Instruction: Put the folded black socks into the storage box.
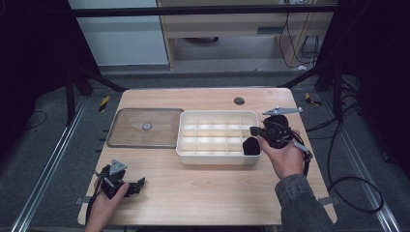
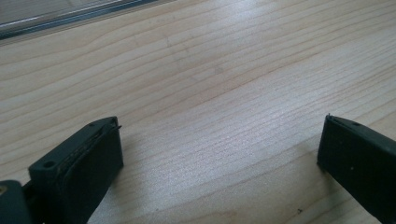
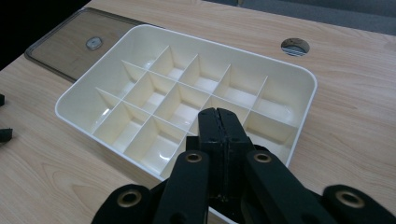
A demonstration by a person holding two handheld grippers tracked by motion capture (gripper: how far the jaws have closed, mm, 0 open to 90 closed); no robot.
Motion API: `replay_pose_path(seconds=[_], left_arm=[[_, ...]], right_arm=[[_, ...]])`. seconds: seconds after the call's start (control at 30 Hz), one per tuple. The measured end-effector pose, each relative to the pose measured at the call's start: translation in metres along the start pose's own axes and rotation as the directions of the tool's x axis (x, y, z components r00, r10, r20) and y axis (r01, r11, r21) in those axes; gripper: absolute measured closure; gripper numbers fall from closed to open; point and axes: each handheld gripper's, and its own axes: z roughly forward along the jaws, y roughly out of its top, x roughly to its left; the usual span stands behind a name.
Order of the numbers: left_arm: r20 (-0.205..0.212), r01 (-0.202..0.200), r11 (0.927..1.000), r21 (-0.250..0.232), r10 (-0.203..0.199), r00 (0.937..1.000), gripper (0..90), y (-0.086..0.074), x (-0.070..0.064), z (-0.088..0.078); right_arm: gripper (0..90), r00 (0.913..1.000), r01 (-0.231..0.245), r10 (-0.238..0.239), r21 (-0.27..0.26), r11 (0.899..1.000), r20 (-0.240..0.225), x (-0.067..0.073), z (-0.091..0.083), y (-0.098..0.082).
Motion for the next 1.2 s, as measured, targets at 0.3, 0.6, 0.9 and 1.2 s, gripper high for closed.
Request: replay_pose_path(seconds=[0.3,0.6,0.9,1.2], left_arm=[[0.000,0.000,1.0000,0.000,0.000,1.0000,0.0,0.000,0.000,0.000],[0.000,-0.001,1.0000,-0.001,0.001,1.0000,0.0,0.000,0.000,0.000],[0.000,0.000,1.0000,-0.001,0.000,1.0000,0.0,0.000,0.000,0.000],[0.000,0.001,1.0000,-0.002,-0.001,1.0000,0.0,0.000,0.000,0.000]], right_arm=[[81.3,1.0000,-0.005,0.005,-0.019,1.000,0.007,-0.001,-0.007,-0.008],[61.6,0.9997,-0.004,0.005,-0.038,0.999,0.023,-0.002,-0.015,-0.017],[47.5,0.9994,-0.010,0.011,-0.035,0.999,0.034,-0.003,-0.017,-0.024],[30.2,0.9995,0.002,0.000,-0.040,0.999,0.031,-0.004,-0.021,-0.031]])
